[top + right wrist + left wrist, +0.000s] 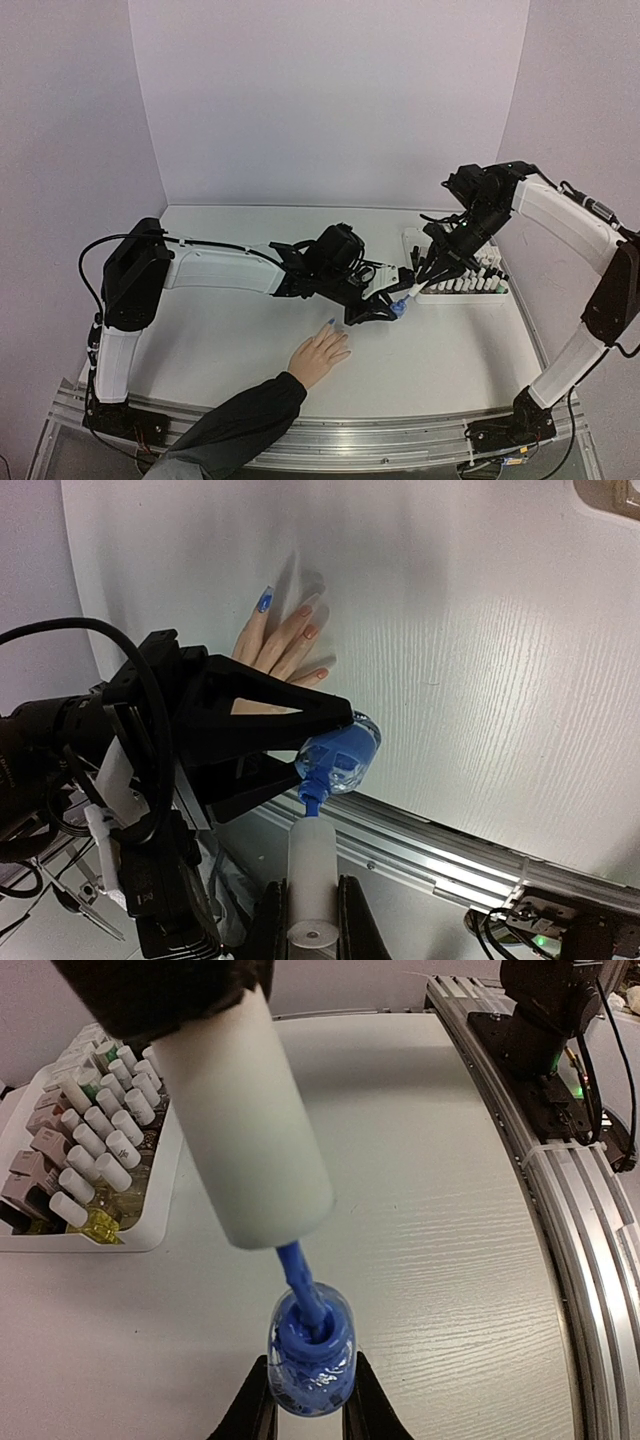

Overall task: Paint the nails
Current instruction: Close the cap of the nail polish bottle, then screw the nail polish bottle cap onto the nail polish bottle.

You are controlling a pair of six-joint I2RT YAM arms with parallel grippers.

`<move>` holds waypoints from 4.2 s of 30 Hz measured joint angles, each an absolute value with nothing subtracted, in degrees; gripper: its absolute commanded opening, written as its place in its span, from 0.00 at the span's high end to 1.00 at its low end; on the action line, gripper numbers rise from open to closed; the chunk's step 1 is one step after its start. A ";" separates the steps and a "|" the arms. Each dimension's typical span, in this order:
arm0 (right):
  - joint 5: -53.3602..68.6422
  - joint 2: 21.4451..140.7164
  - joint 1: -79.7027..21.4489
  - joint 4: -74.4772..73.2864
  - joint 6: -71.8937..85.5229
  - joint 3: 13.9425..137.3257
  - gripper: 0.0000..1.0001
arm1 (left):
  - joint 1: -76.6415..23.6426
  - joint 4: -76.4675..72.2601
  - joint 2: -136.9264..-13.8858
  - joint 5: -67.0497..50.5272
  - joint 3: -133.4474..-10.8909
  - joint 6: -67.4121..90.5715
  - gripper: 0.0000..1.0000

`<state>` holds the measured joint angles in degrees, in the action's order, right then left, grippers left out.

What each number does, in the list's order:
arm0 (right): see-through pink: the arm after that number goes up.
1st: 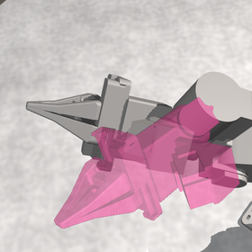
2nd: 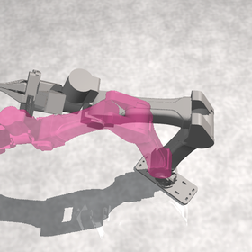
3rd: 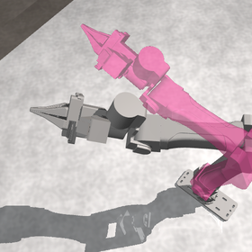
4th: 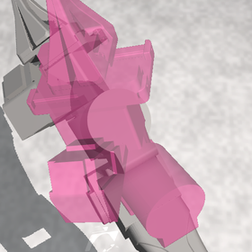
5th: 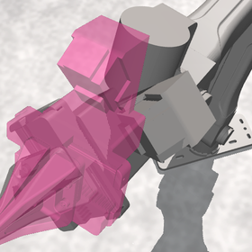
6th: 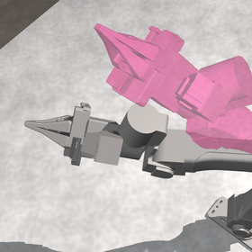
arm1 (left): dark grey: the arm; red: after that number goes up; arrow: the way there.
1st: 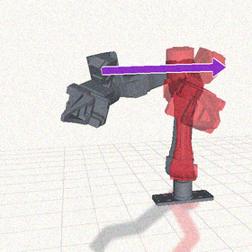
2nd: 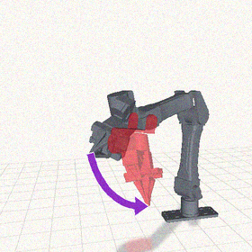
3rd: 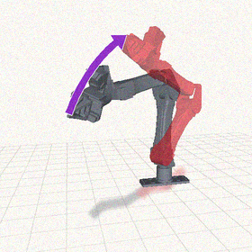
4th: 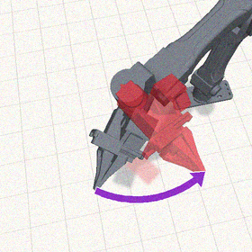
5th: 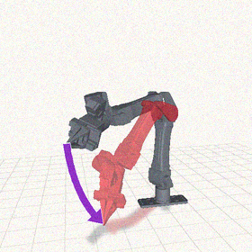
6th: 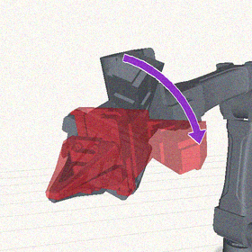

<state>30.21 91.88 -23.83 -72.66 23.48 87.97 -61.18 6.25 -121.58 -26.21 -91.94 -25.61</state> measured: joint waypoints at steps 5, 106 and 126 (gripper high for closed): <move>30.18 92.30 -24.63 -71.99 23.66 87.36 1.00 | -61.12 6.71 -121.58 -26.16 -91.94 -25.63 1.00; 30.75 77.78 -26.22 -62.00 -4.38 88.85 0.19 | -60.48 6.00 -122.41 -30.67 -92.49 -26.80 1.00; 35.07 72.24 -26.28 -53.42 -29.34 67.65 0.49 | -59.88 9.17 -122.32 -36.78 -92.67 -28.72 1.00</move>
